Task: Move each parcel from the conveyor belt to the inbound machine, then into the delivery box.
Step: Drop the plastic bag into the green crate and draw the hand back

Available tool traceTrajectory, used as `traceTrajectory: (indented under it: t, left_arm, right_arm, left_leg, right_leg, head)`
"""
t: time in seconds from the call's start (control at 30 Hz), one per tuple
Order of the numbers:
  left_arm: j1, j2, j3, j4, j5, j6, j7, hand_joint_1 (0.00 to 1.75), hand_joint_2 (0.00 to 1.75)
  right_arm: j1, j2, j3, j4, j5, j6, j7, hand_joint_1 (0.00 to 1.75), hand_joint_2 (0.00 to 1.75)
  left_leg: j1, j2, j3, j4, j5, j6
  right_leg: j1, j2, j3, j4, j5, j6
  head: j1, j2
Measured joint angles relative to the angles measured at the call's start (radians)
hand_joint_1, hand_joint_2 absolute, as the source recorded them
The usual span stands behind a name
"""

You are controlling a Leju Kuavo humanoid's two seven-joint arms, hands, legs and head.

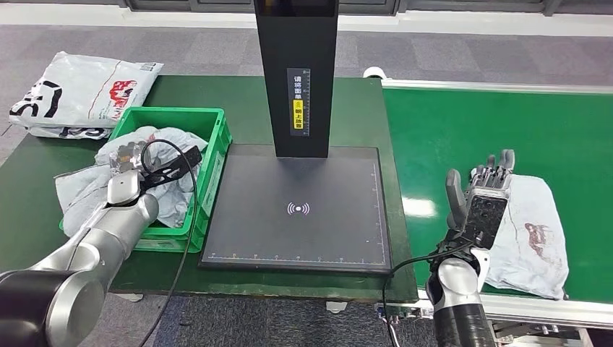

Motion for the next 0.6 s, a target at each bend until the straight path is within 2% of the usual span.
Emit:
traceTrajectory:
  t: [0.07, 0.13, 0.4, 0.47, 0.53, 0.6]
  left_arm:
    - [0.0, -0.001, 0.03, 0.014, 0.027, -0.088, -0.006, 1.75, 1.75]
    - [0.0, -0.002, 0.054, 0.023, 0.051, -0.126, -0.016, 1.75, 1.75]
    - [0.0, -0.006, 0.121, 0.034, 0.101, -0.139, -0.041, 1.75, 1.75]
    - [0.0, -0.008, 0.127, 0.036, 0.101, -0.141, -0.041, 0.87, 1.75]
    - [0.0, -0.009, 0.132, 0.036, 0.103, -0.139, -0.042, 0.0, 0.87]
    - [0.0, -0.012, 0.141, 0.037, 0.129, -0.099, -0.071, 0.0, 0.0]
  right_arm:
    - [-0.001, -0.002, 0.0, 0.001, 0.004, 0.005, 0.004, 0.0, 1.75]
    - [-0.001, -0.004, 0.0, 0.001, 0.008, 0.01, 0.007, 0.0, 1.75]
    - [0.007, -0.01, 0.0, 0.001, 0.017, 0.013, 0.009, 0.0, 1.75]
    - [0.008, -0.01, 0.0, 0.001, 0.018, 0.013, 0.009, 0.0, 1.75]
    - [0.009, -0.01, 0.0, 0.001, 0.019, 0.013, 0.01, 0.0, 1.75]
    - [0.011, -0.01, 0.0, -0.001, 0.026, 0.012, 0.016, 0.0, 1.75]
  left_leg:
    - [0.0, 0.0, 0.0, 0.0, 0.0, 0.0]
    - [0.0, 0.001, 0.0, 0.0, 0.0, 0.0]
    - [0.0, 0.001, 0.001, 0.0, 0.0, 0.0]
    - [0.0, 0.0, 0.001, 0.0, 0.0, 0.0]
    - [0.0, 0.0, 0.001, 0.0, 0.0, 0.0]
    - [0.0, 0.001, 0.001, 0.0, 0.0, 0.0]
  right_leg:
    - [0.0, 0.0, 0.0, 0.0, 0.0, 0.0]
    - [0.0, 0.0, 0.0, 0.0, 0.0, 0.0]
    - [0.0, 0.001, 0.0, 0.0, 0.0, 0.0]
    - [0.0, 0.001, 0.0, 0.0, 0.0, 0.0]
    - [0.0, 0.001, 0.0, 0.0, 0.0, 0.0]
    - [0.0, 0.001, 0.0, 0.0, 0.0, 0.0]
  head:
    - [0.0, 0.0]
    - [0.0, 0.0]
    - [0.0, 0.0]
    - [0.0, 0.0]
    - [0.0, 0.0]
    - [0.0, 0.0]
